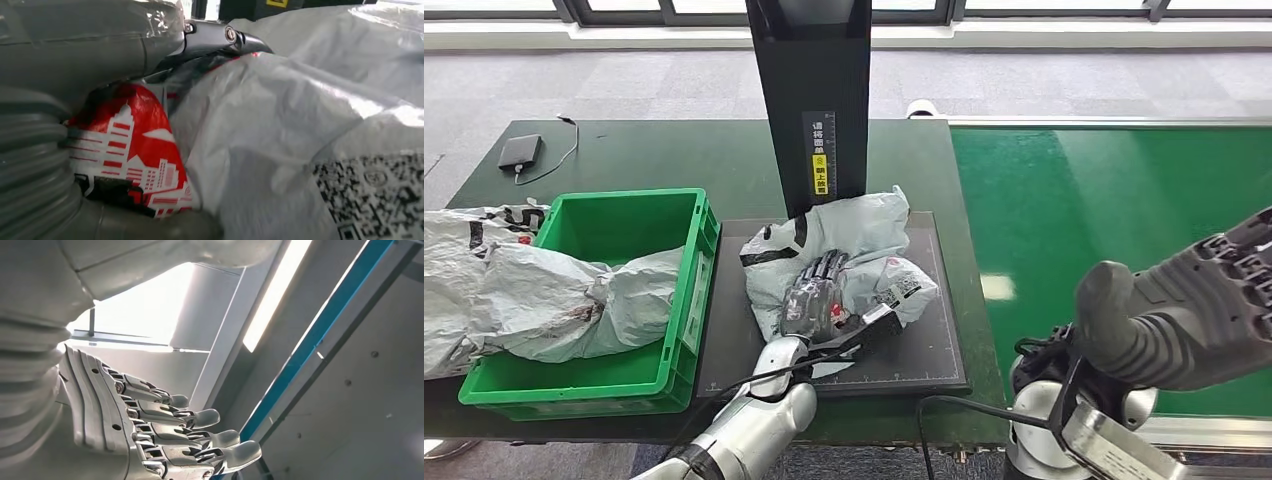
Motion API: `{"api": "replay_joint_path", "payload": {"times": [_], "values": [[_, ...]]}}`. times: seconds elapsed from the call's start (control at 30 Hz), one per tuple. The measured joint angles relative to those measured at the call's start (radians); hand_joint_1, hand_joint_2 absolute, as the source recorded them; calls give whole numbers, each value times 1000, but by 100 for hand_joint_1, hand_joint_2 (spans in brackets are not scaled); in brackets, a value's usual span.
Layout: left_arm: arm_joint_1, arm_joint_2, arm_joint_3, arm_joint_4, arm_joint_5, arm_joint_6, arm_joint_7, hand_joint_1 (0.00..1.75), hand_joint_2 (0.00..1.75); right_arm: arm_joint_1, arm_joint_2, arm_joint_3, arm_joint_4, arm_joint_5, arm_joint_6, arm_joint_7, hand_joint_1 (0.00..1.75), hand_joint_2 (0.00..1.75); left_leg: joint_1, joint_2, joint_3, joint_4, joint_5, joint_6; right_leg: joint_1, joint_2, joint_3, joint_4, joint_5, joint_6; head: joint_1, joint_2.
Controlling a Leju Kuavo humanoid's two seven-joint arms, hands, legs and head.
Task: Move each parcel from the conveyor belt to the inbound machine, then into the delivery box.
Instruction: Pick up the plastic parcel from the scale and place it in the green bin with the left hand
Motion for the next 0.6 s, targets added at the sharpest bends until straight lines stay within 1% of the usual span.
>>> {"api": "replay_joint_path", "payload": {"times": [0.1,0.23,0.33,0.4,0.6], "values": [[-16,-3,-10,31,-43,-55,29,175,175,2,0,-3,-11,-6,1,0,0,175,0,0,1,0,0,0,0,0,1,0,0,0,0,0],[-40,-5,-24,61,-110,-143,93,175,175,3,-1,-6,-14,-24,1,0,0,175,0,0,5,-1,0,0,0,-1,6,0,-1,1,0,0],[-54,-6,-35,75,-132,-185,117,175,175,3,-1,-6,-14,-31,1,0,0,175,0,0,9,-1,-1,1,0,-1,10,0,-1,1,0,0],[-59,-6,-37,79,-146,-189,124,175,175,3,-1,-7,-16,-33,1,0,0,175,0,0,11,-1,-1,1,0,-1,11,0,-1,1,0,0],[-59,-6,-38,80,-171,-156,131,175,175,6,-1,-10,-25,-31,1,0,0,175,0,0,12,-1,-1,1,0,0,12,0,-1,1,0,0]]}}
